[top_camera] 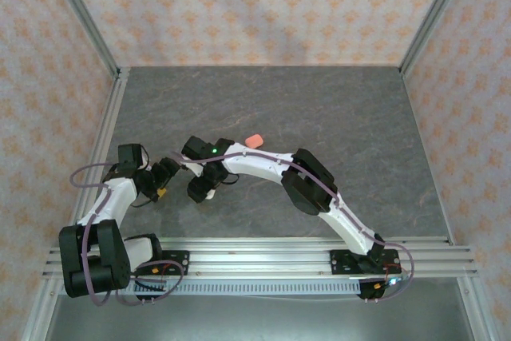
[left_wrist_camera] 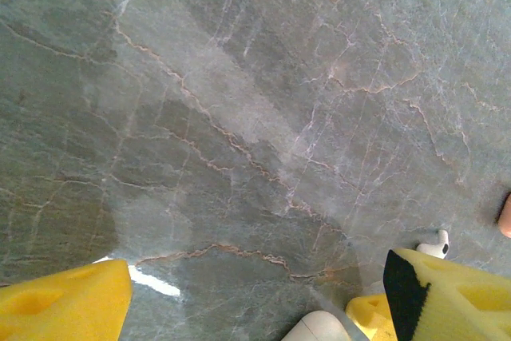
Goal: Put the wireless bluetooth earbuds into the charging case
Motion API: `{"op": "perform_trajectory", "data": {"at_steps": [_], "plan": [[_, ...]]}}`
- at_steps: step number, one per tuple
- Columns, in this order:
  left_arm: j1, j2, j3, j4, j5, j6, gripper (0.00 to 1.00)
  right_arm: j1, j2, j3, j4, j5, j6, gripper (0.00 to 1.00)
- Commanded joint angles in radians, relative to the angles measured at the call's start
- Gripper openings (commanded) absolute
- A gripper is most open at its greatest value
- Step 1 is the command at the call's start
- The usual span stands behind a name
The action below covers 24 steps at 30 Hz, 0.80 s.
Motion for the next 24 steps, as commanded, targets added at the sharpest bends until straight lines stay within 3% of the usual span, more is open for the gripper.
{"op": "perform_trajectory", "data": {"at_steps": [1, 18, 24], "plan": [[0.01, 0.006, 0.038, -0.006, 0.018, 0.005, 0.83, 0.005, -0.031, -0.069, -0.057, 0.066, -0.011, 0.76], [0.01, 0.014, 0.05, -0.026, 0.012, 0.01, 0.83, 0.062, -0.088, -0.154, -0.058, 0.341, -0.055, 0.79], [0.01, 0.004, 0.06, -0.048, 0.016, 0.021, 0.83, 0.063, -0.133, -0.217, -0.025, 0.34, -0.057, 0.67]]}}
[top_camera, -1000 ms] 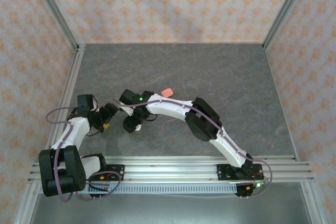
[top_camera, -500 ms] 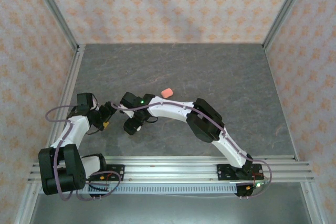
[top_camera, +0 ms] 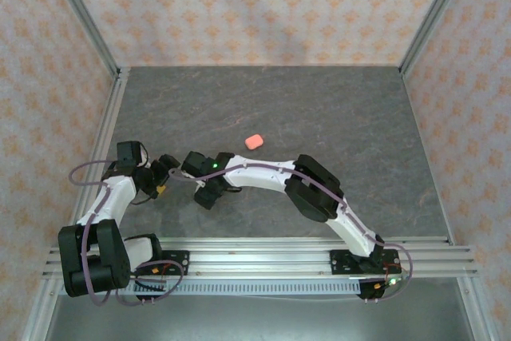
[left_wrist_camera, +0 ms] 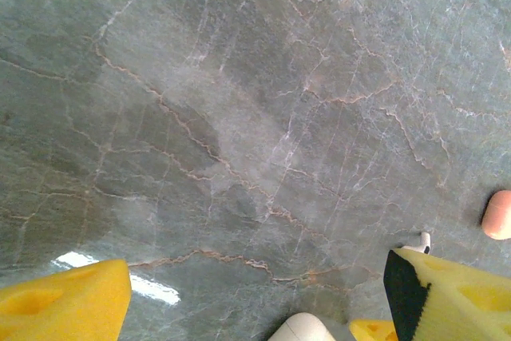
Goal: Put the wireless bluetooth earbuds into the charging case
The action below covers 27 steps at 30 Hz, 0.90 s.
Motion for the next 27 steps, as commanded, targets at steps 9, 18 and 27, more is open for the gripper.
{"op": "perform_trajectory", "data": {"at_steps": [9, 18, 27], "plan": [[0.01, -0.032, 0.056, -0.088, 0.027, 0.062, 0.83, -0.009, -0.124, -0.128, 0.002, 0.078, -0.018, 0.46], [0.01, -0.125, 0.078, -0.1, 0.149, 0.152, 0.82, -0.009, -0.298, -0.299, 0.182, 0.169, -0.014, 0.41], [0.01, -0.261, 0.09, -0.138, 0.206, 0.16, 0.79, -0.032, -0.436, -0.423, 0.317, 0.138, -0.02, 0.52]]}}
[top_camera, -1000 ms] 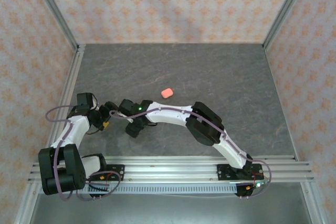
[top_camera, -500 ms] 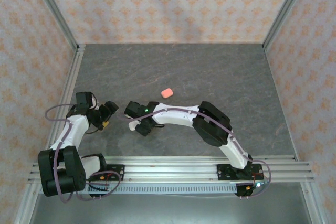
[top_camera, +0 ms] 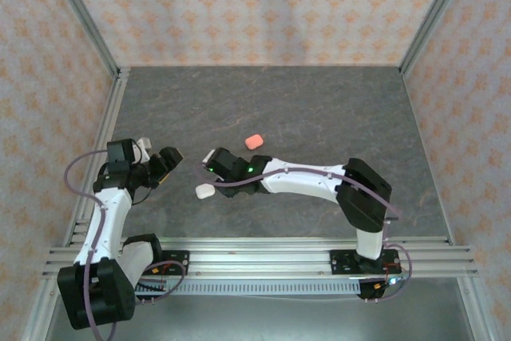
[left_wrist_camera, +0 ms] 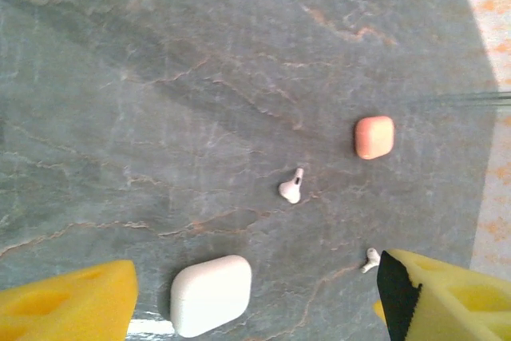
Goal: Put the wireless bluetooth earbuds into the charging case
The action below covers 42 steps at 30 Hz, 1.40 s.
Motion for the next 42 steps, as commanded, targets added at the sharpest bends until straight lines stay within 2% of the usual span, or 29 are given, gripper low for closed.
{"op": "perform_trajectory", "data": {"at_steps": [1, 5, 12, 17, 20, 31, 38, 42], "plan": [[0.009, -0.032, 0.032, -0.07, 0.011, 0.017, 0.78, -0.02, -0.016, -0.008, 0.051, -0.04, -0.023, 0.54], [0.01, 0.013, 0.048, -0.148, -0.061, -0.008, 0.77, -0.023, 0.055, 0.067, -0.022, -0.119, -0.109, 0.66], [0.01, 0.09, 0.044, -0.152, -0.065, -0.048, 0.77, -0.022, 0.199, 0.205, -0.136, -0.219, -0.324, 0.79], [0.01, 0.087, 0.021, -0.117, -0.066, -0.061, 0.77, -0.022, 0.321, 0.322, -0.267, -0.228, -0.482, 0.81], [0.01, 0.093, 0.017, -0.102, -0.062, -0.052, 0.77, -0.023, 0.345, 0.318, -0.248, -0.233, -0.534, 0.82], [0.01, 0.124, 0.029, -0.087, -0.064, -0.02, 0.78, -0.025, 0.357, 0.306, -0.159, -0.219, -0.577, 0.82], [0.01, 0.121, 0.024, -0.071, -0.061, -0.019, 0.79, -0.058, 0.424, 0.45, -0.283, -0.318, -0.587, 0.81], [0.009, 0.127, 0.023, -0.068, -0.058, -0.019, 0.79, -0.068, 0.45, 0.491, -0.313, -0.328, -0.609, 0.82]]}}
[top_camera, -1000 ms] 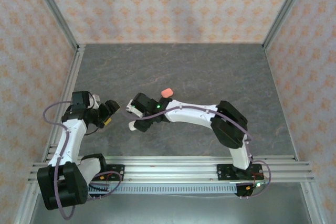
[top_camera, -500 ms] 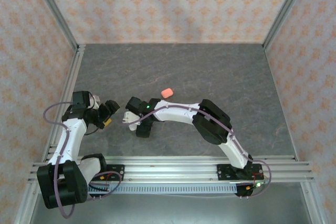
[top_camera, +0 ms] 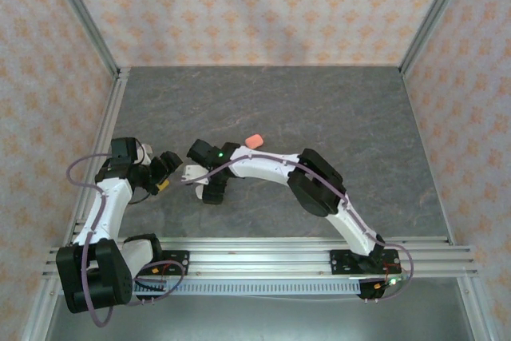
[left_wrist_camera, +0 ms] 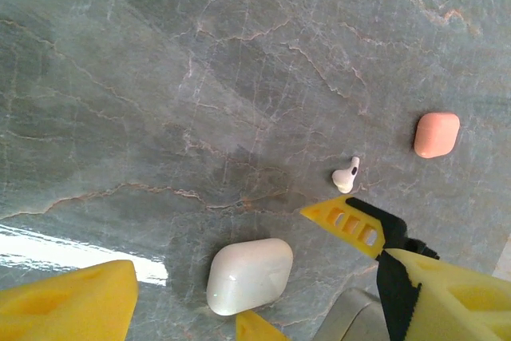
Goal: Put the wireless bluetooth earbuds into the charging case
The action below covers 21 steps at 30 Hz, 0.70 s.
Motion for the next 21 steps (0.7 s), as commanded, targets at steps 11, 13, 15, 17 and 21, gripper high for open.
{"op": "perform_trajectory", "data": {"at_steps": [11, 13, 15, 17, 21], "plan": [[0.009, 0.02, -0.002, 0.028, -0.003, 0.015, 0.79, -0.012, 0.119, 0.151, -0.168, -0.079, -0.057, 0.79], [0.009, 0.025, -0.002, 0.03, -0.003, 0.015, 0.79, -0.012, 0.121, 0.153, -0.158, -0.094, -0.052, 0.79], [0.01, 0.028, -0.002, 0.032, -0.003, 0.015, 0.79, -0.012, 0.124, 0.153, -0.148, -0.105, -0.043, 0.76], [0.011, 0.03, -0.002, 0.032, -0.003, 0.015, 0.79, -0.012, 0.124, 0.151, -0.146, -0.113, -0.034, 0.69], [0.009, 0.031, -0.003, 0.034, -0.004, 0.015, 0.79, -0.01, 0.112, 0.137, -0.147, -0.137, -0.018, 0.59]]}}
